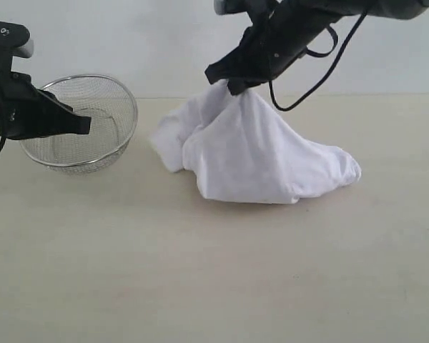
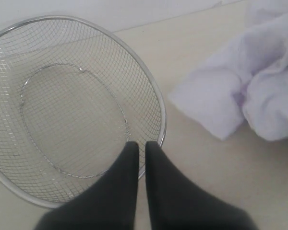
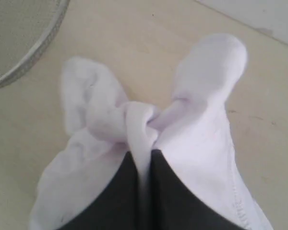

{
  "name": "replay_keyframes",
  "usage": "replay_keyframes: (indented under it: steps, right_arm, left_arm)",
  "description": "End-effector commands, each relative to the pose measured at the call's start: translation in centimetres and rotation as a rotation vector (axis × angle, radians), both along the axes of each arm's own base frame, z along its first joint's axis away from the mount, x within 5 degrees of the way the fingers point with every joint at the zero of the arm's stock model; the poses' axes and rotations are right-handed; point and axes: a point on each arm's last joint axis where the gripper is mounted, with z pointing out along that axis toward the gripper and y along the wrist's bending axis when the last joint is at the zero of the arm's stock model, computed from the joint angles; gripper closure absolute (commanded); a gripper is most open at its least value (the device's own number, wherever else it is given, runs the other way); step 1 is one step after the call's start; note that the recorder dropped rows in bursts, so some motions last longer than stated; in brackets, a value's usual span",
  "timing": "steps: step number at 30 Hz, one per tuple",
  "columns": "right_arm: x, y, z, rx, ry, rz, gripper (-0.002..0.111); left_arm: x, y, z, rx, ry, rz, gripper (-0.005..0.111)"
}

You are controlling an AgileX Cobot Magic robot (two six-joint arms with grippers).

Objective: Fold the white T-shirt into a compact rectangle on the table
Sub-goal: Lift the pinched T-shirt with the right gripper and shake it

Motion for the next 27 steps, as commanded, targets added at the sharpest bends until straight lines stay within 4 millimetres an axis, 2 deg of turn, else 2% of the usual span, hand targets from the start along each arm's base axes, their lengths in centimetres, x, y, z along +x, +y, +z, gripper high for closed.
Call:
replay_keyframes:
  steps: [1, 9, 14, 16, 20, 27]
  right_arm:
    - [-0.6, 0.2, 2.7, -0.010, 0.026, 0.050, 0.108]
    - [-3.8, -1.2, 6.4, -0.131, 0.081, 0.098, 0.108]
    - [-6.5, -1.8, 9.2, -0.132, 0.105, 0.112, 0.108]
    - [-7.4, -2.0, 9.5, -0.130, 0.102, 0.112, 0.108]
    - [-9.7, -2.8, 8.4, -0.141, 0.094, 0.088, 0.108]
    - [-13.1, -3.9, 3.0, -0.005, -0.100, -0.058, 0.108]
  left_arm:
    - [-0.1, 0.0, 0.1, -0.023, 0.002, 0.007, 0.102]
    - [-0.1, 0.1, 0.1, -0.022, 0.002, 0.009, 0.102]
    - [-0.1, 0.2, 0.1, -0.022, 0.002, 0.012, 0.102]
    - [-0.1, 0.2, 0.1, -0.021, 0.002, 0.015, 0.102]
    - [-0.1, 0.3, 0.1, -0.016, 0.002, 0.021, 0.102]
    - [-0.1, 0.3, 0.1, -0.016, 0.002, 0.021, 0.102]
